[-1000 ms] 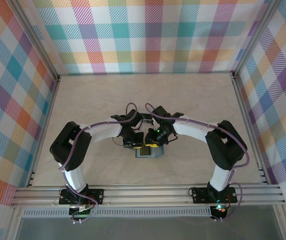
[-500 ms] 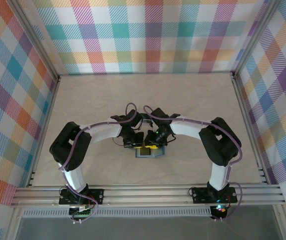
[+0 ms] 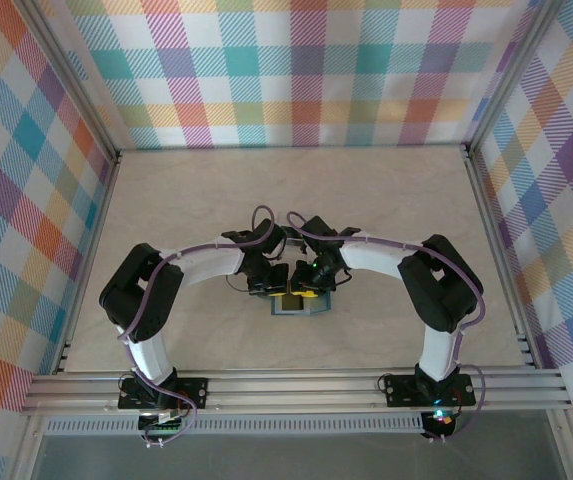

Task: Take the credit cards out of the card holder

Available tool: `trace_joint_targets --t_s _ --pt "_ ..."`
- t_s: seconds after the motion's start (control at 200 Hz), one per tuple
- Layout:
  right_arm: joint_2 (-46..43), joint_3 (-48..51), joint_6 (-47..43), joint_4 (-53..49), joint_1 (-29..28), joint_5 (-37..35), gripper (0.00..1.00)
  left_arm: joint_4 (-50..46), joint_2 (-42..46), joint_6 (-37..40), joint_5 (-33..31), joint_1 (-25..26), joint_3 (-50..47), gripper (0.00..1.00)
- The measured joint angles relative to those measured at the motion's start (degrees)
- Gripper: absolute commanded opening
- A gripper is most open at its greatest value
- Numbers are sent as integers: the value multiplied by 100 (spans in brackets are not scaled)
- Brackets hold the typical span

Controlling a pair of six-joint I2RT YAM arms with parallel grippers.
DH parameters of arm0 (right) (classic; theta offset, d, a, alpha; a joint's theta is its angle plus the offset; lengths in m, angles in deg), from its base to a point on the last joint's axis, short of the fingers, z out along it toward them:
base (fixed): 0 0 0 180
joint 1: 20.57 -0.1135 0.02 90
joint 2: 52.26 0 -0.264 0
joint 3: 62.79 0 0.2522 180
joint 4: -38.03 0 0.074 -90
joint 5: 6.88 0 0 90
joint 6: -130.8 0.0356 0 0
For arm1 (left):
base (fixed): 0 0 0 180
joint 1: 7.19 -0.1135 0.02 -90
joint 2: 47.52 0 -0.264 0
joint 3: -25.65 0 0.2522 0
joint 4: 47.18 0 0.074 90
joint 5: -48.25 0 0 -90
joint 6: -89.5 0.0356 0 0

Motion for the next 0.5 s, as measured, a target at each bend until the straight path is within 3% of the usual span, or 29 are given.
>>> trace_joint_targets --t_s 0.5 --pt "-39 -146 -13 -393 2 -225 28 -4 0 0 -7 0 -2 0"
